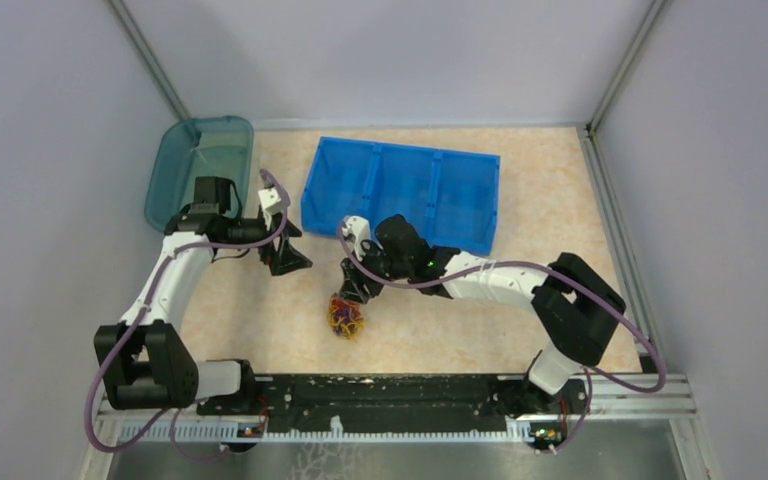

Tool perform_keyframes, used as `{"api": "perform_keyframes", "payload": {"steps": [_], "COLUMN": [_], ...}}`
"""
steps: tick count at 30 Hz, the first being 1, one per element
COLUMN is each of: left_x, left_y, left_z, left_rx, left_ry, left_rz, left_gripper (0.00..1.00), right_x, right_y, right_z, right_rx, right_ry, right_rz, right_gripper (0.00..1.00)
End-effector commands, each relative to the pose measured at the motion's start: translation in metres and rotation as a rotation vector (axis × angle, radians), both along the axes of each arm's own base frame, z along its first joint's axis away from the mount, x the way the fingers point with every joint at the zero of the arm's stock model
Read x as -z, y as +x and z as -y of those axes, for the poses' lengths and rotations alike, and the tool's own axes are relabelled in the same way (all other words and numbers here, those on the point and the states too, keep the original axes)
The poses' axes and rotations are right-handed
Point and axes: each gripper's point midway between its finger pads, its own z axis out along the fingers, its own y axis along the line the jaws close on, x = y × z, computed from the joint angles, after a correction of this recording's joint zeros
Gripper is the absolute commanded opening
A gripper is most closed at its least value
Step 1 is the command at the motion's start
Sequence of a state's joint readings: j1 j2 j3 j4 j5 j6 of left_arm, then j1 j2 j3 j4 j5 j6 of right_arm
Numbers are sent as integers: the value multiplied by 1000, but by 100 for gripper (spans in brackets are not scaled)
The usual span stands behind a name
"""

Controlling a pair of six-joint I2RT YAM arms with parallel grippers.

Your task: Untangle the cables

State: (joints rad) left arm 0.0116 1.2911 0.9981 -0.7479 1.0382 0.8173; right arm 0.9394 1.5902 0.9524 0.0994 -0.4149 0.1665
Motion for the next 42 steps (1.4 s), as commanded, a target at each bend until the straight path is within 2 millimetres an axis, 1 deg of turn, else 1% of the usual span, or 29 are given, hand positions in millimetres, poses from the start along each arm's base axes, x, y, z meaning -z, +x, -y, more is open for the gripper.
{"api": "perform_keyframes", "payload": {"steps": [1, 2, 3, 5, 10, 15, 17, 20, 22, 23, 25, 29, 30, 32, 36, 40, 42], "left_x": [-9, -10, -12, -15, -18, -16, -17, -18, -18, -17, -15, -14, -14, -13, -17, -12, -11], "left_y": [-2, -3, -3, -4, -7, -10, -11, -14, -16, -17, -19, -28, -30, -35, -43, -64, -70], "left_z": [3, 4, 4, 6, 6, 5, 6, 7, 6, 6, 5, 8, 9, 13, 23, 33, 35], "left_rx": [24, 26, 25, 28, 30, 31, 33, 37, 39, 42, 45, 71, 80, 98, 143, 204, 229], "left_ry": [-37, -41, -44, -53, -55, -51, -54, -59, -58, -54, -43, -37, -32, -15, -6, 41, 55], "left_rz": [33, 35, 37, 41, 51, 52, 50, 53, 61, 68, 82, 116, 124, 135, 158, 139, 133], "left_gripper": [100, 100, 100, 100, 100, 100, 100, 100, 100, 100, 100, 100, 99, 99, 95, 92, 90], "right_x": [-20, -21, -8, 1, 7, 14, 16, 18, 17, 15, 4, -29, -46, -68, -89, -113, -125], "right_y": [-1, 0, 2, 4, 6, 9, 9, 11, 12, 13, 15, 15, 13, 8, -4, -15, -21], "right_z": [-24, -25, -27, -28, -30, -28, -28, -27, -27, -27, -28, -31, -32, -34, -37, -36, -36], "right_rx": [-84, -85, -86, -85, -86, -73, -71, -62, -58, -55, -50, -47, -53, -72, -112, -147, -169], "right_ry": [69, 70, 45, 24, 9, -10, -15, -25, -29, -29, -14, 61, 96, 147, 208, 285, 317], "right_rz": [23, 27, 12, 3, 4, 5, 4, 9, 14, 18, 34, 63, 76, 76, 47, 34, 30], "right_gripper": [44, 43, 41, 39, 35, 34, 29, 13, 0, 0, 0, 0, 0, 0, 0, 0, 0]}}
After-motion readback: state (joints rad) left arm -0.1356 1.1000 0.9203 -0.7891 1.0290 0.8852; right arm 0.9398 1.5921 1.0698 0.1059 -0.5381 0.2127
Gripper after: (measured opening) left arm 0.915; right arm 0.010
